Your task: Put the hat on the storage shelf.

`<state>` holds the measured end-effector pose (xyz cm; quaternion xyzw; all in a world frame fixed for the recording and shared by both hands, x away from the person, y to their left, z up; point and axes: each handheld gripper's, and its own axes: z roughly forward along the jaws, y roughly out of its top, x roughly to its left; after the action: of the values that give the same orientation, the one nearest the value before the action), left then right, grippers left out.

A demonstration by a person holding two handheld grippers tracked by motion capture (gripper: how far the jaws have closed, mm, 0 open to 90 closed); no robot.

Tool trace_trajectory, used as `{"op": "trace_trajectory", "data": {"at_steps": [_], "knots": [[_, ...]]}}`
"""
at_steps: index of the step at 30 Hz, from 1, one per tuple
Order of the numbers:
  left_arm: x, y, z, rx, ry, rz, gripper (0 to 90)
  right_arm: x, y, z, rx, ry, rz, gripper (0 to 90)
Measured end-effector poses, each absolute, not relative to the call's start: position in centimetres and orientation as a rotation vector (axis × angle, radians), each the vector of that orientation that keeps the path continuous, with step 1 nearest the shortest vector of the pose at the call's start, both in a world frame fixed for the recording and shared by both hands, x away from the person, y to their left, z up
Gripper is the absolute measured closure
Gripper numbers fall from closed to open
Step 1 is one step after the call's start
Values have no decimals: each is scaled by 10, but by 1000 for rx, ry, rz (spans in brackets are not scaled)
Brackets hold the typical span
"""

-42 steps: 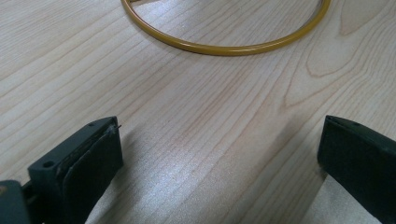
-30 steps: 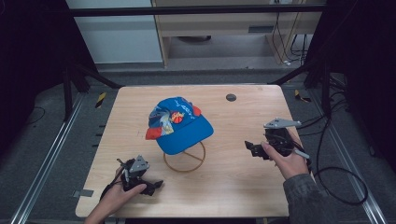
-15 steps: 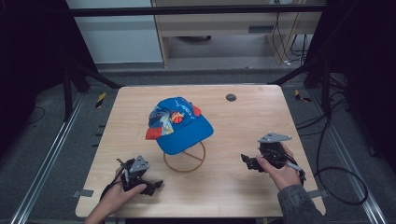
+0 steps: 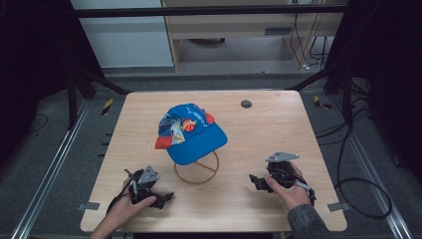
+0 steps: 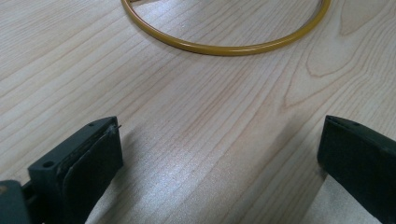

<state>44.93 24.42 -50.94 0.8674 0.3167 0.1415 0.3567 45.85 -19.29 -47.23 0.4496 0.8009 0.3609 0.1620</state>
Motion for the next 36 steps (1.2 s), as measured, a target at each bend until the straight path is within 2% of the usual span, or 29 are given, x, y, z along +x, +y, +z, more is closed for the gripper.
{"op": "trace_trajectory", "data": {"at_steps": [36], "knots": [[449, 244, -509, 2239, 817, 366, 0, 448, -180, -502, 1288, 2282, 1045, 96]]}}
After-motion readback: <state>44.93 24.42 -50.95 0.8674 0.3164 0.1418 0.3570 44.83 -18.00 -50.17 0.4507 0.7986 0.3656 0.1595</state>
